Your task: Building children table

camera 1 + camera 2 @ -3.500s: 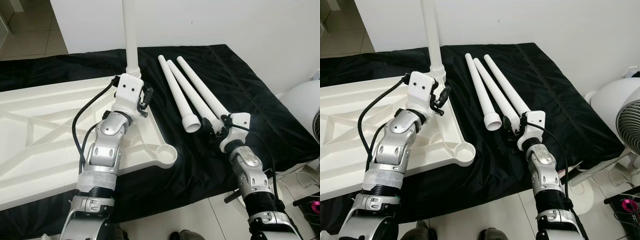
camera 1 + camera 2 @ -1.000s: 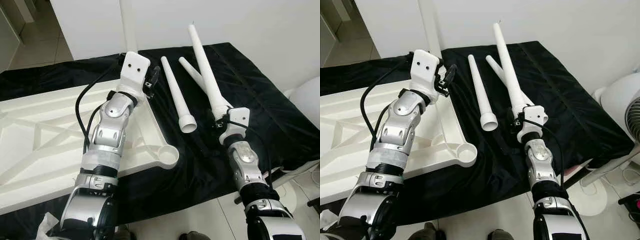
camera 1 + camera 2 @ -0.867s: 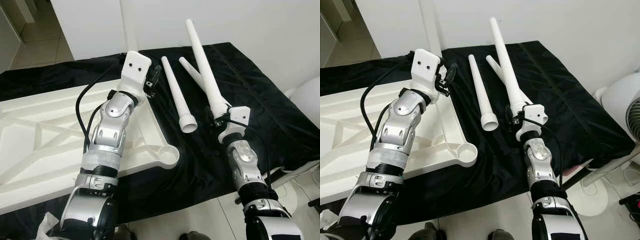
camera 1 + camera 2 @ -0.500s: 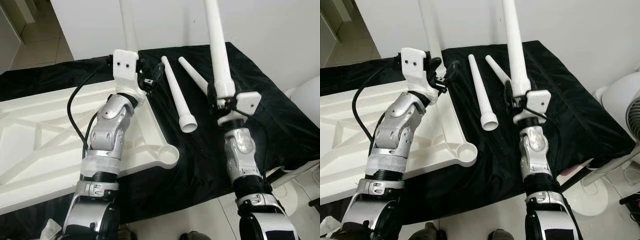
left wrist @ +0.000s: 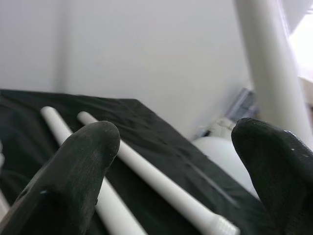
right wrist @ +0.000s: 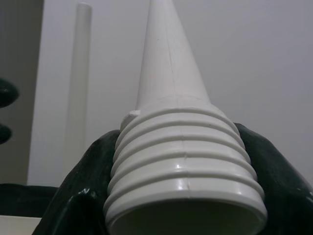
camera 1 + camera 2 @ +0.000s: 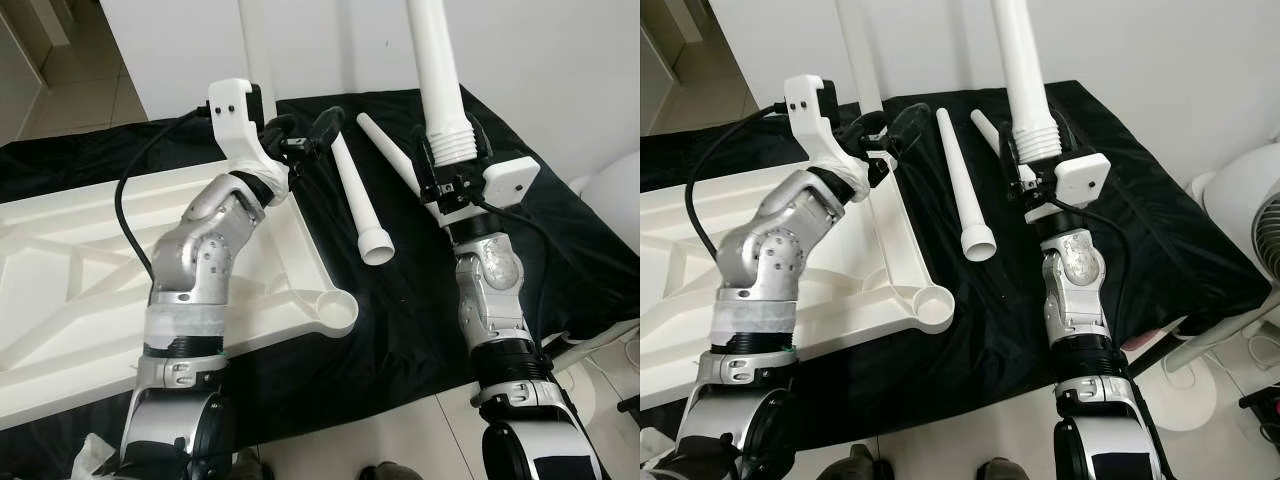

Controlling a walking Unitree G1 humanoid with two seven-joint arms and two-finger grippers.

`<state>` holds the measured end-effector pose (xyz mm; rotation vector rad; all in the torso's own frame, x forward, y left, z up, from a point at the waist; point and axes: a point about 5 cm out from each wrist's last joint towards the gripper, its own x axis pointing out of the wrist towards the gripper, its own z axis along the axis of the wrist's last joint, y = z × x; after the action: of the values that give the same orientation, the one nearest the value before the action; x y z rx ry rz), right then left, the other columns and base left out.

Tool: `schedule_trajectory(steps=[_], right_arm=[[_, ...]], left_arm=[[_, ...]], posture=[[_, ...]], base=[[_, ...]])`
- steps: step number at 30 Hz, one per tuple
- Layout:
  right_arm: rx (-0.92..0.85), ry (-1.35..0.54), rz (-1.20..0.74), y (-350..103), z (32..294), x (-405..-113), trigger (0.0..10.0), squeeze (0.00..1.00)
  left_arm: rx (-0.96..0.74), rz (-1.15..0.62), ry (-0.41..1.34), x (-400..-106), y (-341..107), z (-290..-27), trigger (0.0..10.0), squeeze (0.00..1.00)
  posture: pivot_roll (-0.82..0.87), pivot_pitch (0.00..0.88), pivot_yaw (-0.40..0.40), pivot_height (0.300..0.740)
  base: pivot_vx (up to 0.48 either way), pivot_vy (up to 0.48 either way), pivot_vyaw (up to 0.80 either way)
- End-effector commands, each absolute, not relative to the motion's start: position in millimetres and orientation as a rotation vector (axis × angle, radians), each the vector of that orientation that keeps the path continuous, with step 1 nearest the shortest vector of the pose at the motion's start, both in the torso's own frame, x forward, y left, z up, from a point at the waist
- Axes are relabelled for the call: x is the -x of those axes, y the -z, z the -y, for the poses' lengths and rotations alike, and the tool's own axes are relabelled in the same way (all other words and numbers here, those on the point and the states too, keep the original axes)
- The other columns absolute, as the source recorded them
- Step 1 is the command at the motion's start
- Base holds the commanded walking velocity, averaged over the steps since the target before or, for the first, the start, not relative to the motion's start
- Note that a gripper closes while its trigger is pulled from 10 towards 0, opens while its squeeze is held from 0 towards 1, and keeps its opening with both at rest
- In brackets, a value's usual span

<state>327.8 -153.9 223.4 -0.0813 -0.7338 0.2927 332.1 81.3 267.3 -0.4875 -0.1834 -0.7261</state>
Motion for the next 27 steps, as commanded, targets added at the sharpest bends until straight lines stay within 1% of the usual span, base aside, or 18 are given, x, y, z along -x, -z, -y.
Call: schedule_trajectory(steps=[1,2,5,14,20,23,27], right_arm=[[0.106,-0.339,0.773,-233.4,148.4,-325.2,10.0,0.00],[0.106,-0.339,0.773,-233.4,148.4,-325.2,10.0,0.00],[0.147,-0.401,0.765,-233.0,142.2,-322.1,10.0,0.00],[0.206,-0.508,0.740,-226.6,129.9,-314.6,10.0,0.00],[0.227,-0.559,0.711,-217.7,124.4,-309.5,10.0,0.00],[0.243,-0.601,0.678,-206.0,120.4,-300.6,10.0,0.00],[0.249,-0.612,0.669,-203.3,118.9,-298.3,10.0,0.00]], left_arm=[[0.520,0.225,1.004,-317.9,-276.0,-75.4,10.0,0.00],[0.520,0.225,1.004,-317.9,-276.0,-75.4,10.0,0.00],[0.581,0.204,1.081,-311.3,-278.7,-76.6,10.0,0.00],[0.676,0.138,1.141,-305.7,-281.5,-76.0,10.0,0.00],[0.691,0.126,1.159,-303.5,-285.0,-76.5,10.0,0.00],[0.683,0.117,1.157,-304.3,-286.2,-80.0,10.0,0.00],[0.680,0.111,1.154,-304.9,-286.3,-81.3,10.0,0.00]], posture=[[-0.08,0.000,0.075,0.740],[-0.08,0.000,0.075,0.740],[-0.08,0.000,0.070,0.740],[-0.08,0.000,0.065,0.740],[-0.08,0.000,0.066,0.740],[-0.09,0.000,0.068,0.740],[-0.09,0.000,0.074,0.740]], base=[[0.000,0.000,0.00],[0.000,0.000,0.00],[0.000,0.000,0.00],[0.000,0.000,0.00],[0.000,0.000,0.00],[0.000,0.000,0.00],[0.000,0.000,0.00]])
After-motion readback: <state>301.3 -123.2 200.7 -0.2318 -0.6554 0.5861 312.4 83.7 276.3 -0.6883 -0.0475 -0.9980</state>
